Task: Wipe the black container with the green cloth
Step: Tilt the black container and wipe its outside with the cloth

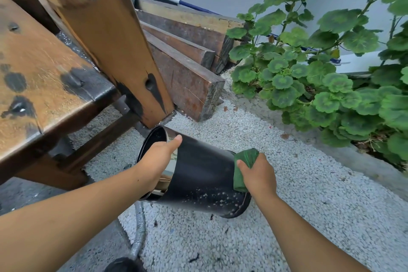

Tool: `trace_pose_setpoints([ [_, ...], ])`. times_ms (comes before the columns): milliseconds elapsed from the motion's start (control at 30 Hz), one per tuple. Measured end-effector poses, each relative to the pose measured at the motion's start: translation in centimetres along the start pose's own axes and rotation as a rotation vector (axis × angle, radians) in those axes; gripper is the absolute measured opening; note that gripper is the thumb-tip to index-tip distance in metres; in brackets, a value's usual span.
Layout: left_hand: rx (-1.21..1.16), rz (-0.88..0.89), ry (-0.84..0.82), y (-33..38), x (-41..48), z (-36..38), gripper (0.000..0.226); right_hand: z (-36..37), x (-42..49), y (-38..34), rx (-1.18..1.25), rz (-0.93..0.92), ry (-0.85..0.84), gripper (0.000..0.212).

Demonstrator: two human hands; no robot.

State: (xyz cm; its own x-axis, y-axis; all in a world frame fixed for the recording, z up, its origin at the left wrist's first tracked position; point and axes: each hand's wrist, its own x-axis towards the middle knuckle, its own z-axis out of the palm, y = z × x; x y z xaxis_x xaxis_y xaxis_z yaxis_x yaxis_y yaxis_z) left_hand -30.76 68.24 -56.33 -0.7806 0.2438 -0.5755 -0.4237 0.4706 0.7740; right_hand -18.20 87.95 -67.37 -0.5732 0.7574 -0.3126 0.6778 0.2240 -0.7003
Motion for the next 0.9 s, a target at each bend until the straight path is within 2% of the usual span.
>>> trace_pose_setpoints([
  [100,-0.055,-0.013,0.009,0.3,0.4,-0.8,0.075,-0.3,0.3,-0.3,0.339,0.128,-0.034,0.028],
  [233,-0.138,-0.016,0.027,0.2,0.6,-1.9,0.073,-0.4,-0.5,-0.3,0.714,0.255,-0.196,0.021],
  [433,-0.237,-0.035,0.065,1.7,0.4,-2.9,0.079,-1.8,-0.5,-1.3,0.811,0.227,-0.238,0.017],
  [500,-0.297,-0.051,-0.019,3.0,0.7,-3.5,0.082,-2.8,-0.1,-1.9,0.855,0.237,-0.25,0.02],
  [533,-0.295,-0.055,-0.083,3.5,0.5,-3.5,0.079,-3.4,0.2,-2.1,0.892,0.249,-0.239,0.019],
  [600,-0.137,0.01,-0.079,3.5,0.1,-3.2,0.068,-4.3,0.6,-2.2,0.95,0.265,-0.204,0.016],
  [733,0.103,0.133,-0.118,1.4,-0.1,-1.9,0.074,-3.8,0.6,-2.1,0.851,0.253,-0.164,0.014],
  [767,0.14,0.138,-0.13,1.1,0.0,-1.7,0.064,-3.6,0.5,-2.2,0.818,0.244,-0.15,0.014],
  [833,0.161,0.145,-0.156,1.3,-0.3,-1.3,0.029,-3.4,0.2,-3.0,0.705,0.158,-0.073,0.016],
  [900,0.168,0.141,-0.144,1.5,-0.2,-0.4,0.035,-3.7,-0.8,-4.6,0.481,-0.022,0.041,0.019],
])
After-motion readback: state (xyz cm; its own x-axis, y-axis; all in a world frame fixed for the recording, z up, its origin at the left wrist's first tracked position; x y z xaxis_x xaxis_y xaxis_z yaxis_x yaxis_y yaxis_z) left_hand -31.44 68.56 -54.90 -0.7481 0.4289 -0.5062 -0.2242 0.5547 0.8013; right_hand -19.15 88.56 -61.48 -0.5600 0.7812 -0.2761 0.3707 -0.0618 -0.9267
